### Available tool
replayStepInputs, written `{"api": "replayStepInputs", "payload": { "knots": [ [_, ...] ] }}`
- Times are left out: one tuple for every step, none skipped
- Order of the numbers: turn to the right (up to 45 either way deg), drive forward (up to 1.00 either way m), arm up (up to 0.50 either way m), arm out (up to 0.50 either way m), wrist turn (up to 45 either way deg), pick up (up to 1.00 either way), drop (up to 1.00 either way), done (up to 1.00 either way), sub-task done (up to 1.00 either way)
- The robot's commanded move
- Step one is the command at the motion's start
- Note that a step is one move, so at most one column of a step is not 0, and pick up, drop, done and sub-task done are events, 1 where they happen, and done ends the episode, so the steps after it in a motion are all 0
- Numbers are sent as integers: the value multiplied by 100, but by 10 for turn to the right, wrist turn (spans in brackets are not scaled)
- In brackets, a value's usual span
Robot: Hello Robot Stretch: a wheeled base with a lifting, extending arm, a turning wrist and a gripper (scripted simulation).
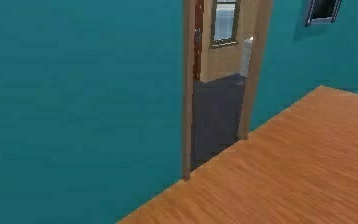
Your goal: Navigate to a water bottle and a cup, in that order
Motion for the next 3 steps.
{"api": "replayStepInputs", "payload": {
  "knots": [
    [450,0,0,0,0,0,0,0,0],
    [90,0,0,0,0,0,0,0,0],
    [0,95,0,0,0,0,0,0,0]
  ]
}}
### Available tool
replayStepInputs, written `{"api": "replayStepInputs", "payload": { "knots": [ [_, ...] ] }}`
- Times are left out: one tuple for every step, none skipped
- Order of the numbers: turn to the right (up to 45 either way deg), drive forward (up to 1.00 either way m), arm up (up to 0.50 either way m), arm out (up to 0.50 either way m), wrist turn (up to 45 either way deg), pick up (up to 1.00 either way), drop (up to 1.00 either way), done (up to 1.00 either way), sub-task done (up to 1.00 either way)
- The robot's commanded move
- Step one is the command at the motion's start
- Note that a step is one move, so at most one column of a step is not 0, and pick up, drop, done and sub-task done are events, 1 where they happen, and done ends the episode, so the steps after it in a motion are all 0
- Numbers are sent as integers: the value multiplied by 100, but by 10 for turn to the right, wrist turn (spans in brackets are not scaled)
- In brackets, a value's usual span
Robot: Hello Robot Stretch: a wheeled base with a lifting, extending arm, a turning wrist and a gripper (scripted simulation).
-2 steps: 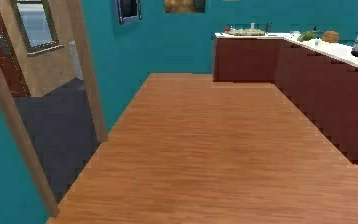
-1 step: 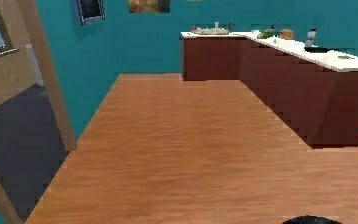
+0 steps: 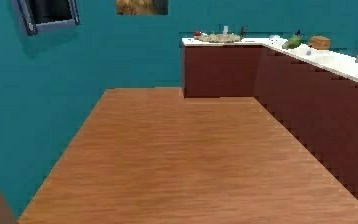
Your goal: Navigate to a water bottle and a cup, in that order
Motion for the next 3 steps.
{"api": "replayStepInputs", "payload": {
  "knots": [
    [300,0,0,0,0,0,0,0,0],
    [0,100,0,0,0,0,0,0,0],
    [30,0,0,0,0,0,0,0,0]
  ]
}}
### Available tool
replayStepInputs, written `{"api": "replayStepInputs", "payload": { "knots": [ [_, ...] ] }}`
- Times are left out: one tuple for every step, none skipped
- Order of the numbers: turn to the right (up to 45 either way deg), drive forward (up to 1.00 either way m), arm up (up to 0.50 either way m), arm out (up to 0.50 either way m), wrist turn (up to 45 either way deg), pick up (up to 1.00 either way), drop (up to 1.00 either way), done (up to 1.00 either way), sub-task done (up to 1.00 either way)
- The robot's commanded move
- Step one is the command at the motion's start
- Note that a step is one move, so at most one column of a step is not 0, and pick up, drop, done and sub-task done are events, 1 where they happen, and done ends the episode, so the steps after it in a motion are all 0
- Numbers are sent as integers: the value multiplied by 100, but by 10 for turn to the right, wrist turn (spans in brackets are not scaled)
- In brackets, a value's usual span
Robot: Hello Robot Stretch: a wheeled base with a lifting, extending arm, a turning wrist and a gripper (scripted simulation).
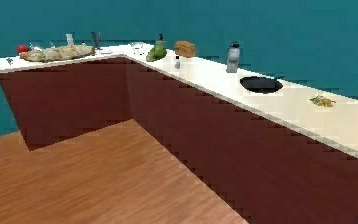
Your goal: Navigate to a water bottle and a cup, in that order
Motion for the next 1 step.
{"api": "replayStepInputs", "payload": {
  "knots": [
    [0,85,0,0,0,0,0,0,0]
  ]
}}
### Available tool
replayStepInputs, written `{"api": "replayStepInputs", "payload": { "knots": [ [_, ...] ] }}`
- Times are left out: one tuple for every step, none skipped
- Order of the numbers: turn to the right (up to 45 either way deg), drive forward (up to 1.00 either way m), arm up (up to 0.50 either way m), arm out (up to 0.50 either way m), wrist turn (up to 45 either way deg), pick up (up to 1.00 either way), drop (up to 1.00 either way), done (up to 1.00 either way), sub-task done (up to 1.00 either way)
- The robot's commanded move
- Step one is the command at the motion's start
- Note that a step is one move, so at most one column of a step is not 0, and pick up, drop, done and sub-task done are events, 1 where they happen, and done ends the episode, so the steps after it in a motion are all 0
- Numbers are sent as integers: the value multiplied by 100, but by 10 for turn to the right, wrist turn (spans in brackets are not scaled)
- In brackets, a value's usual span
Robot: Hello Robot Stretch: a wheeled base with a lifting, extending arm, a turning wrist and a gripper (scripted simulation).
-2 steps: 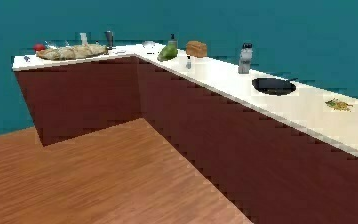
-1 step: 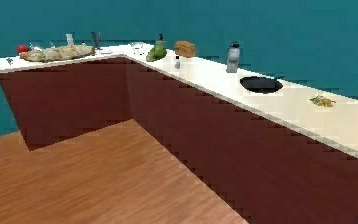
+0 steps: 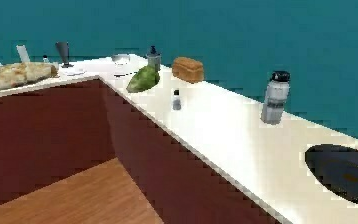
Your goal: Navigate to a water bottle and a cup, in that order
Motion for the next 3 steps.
{"api": "replayStepInputs", "payload": {
  "knots": [
    [240,0,0,0,0,0,0,0,0],
    [0,0,0,0,0,0,0,0,100],
    [-450,0,0,0,0,0,0,0,0]
  ]
}}
